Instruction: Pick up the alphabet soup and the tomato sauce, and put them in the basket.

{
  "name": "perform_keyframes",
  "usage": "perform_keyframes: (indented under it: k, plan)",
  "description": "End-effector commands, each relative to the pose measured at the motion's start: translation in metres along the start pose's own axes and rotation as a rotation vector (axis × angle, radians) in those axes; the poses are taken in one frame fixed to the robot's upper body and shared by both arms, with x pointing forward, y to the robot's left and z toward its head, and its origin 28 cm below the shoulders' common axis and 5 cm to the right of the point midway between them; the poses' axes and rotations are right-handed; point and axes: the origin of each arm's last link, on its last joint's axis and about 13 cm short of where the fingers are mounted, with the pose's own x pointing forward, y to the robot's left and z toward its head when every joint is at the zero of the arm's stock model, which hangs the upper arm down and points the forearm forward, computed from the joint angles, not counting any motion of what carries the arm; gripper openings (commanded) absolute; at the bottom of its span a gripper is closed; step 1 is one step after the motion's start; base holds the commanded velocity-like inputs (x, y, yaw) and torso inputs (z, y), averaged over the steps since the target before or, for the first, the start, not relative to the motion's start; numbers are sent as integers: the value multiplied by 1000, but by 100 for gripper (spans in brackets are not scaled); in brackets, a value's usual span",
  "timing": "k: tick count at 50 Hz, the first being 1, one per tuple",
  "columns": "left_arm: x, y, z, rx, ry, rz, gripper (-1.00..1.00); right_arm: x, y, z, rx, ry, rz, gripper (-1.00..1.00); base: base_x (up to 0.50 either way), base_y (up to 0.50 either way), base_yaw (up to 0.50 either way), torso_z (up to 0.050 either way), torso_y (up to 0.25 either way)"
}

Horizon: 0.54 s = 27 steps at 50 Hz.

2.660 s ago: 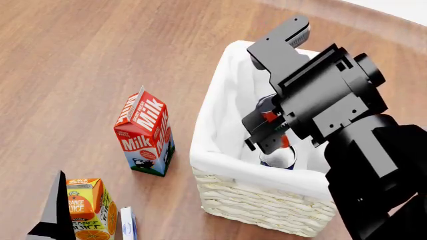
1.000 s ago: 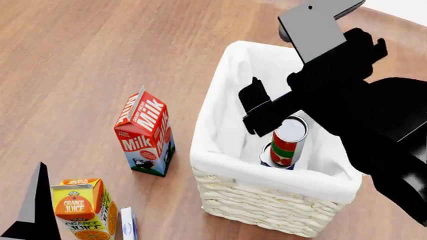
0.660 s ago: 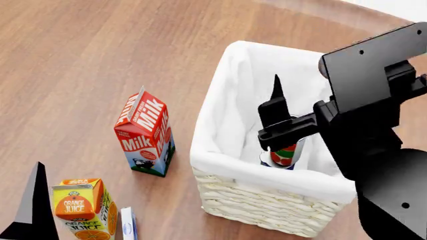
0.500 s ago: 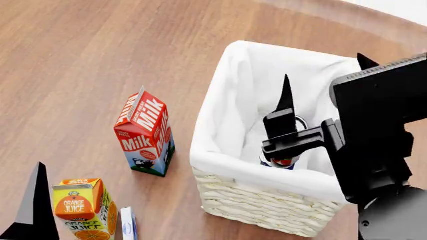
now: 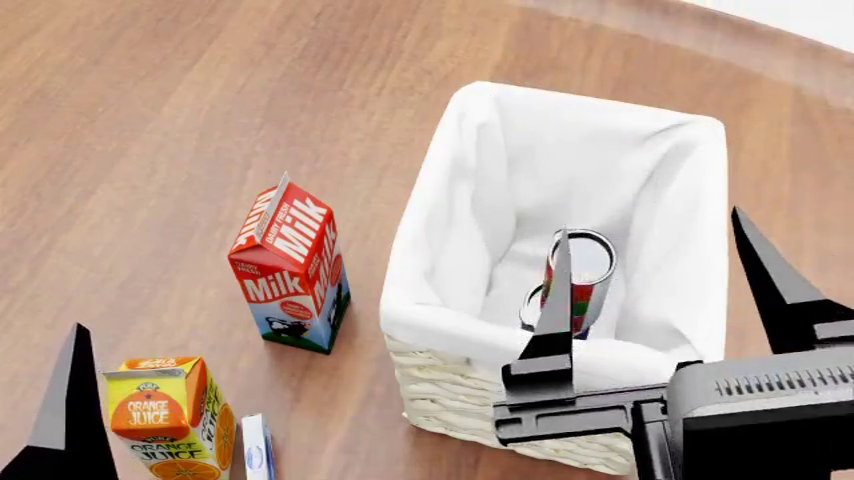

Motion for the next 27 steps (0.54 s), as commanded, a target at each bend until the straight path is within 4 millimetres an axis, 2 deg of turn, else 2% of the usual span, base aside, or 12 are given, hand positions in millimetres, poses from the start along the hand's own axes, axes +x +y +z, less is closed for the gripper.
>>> perform_keyframes:
  k: [1, 6, 27]
  plan:
    - [0, 1, 2, 1, -4, 6, 100, -28, 12, -10, 73, -21, -31, 100, 0, 0, 0, 0, 0]
    - [0, 0, 0, 3, -1, 4, 100, -37, 16, -15, 89, -21, -39, 100, 0, 0, 0, 0, 0]
    - [0, -1, -6, 16, 13, -3, 100, -55, 25, -24, 107, -49, -66, 100, 0, 0, 0, 0, 0]
